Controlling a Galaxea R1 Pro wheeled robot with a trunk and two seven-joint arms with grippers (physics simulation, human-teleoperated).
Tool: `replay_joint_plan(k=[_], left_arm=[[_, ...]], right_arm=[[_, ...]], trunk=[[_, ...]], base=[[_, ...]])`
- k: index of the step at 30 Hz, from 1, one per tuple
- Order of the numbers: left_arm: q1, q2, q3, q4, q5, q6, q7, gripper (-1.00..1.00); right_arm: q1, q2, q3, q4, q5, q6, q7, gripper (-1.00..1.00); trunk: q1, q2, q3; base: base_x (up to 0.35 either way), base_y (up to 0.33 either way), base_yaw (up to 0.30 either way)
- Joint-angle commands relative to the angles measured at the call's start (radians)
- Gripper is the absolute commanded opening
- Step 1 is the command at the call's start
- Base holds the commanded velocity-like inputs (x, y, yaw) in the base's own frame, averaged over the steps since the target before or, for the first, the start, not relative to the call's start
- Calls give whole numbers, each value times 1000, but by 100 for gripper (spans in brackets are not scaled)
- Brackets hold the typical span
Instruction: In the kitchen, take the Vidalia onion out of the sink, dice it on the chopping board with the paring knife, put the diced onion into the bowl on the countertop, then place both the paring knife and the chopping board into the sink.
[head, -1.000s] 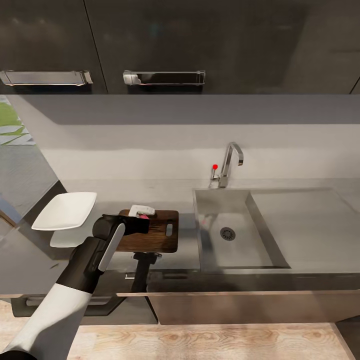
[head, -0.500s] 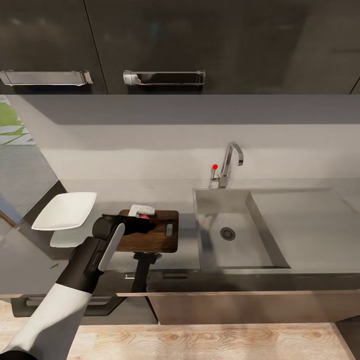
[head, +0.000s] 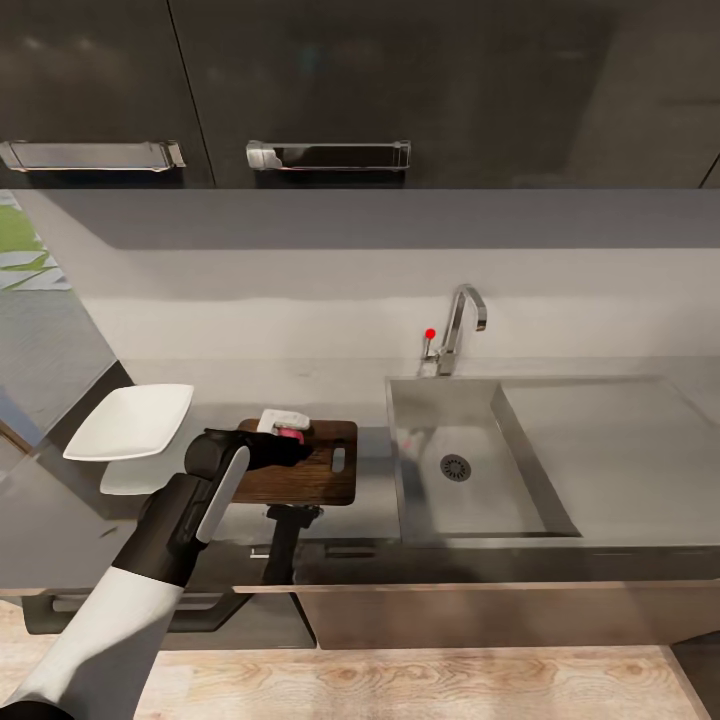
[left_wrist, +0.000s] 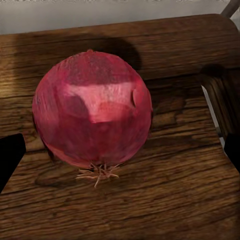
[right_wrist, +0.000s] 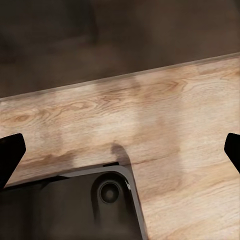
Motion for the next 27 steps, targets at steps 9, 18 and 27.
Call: replay_joint_plan(k=[9,18,27], left_arm=[[-1,1,-1,-44,2,4,0,100],[-1,4,3,-144,2,7,0,100],[-1,7,3,-165,2,8,0,100]], right_arm=[[0,1,-2,-2,-1,-1,0,100],[0,1,-2,-2,-1,0,0,100],[0,1,-2,-2,-1,-1,0,100]], trunk=[[1,-2,-2],[1,-2,-2],[1,-2,-2]], base=[[0,0,0],[0,0,0],[0,0,0]])
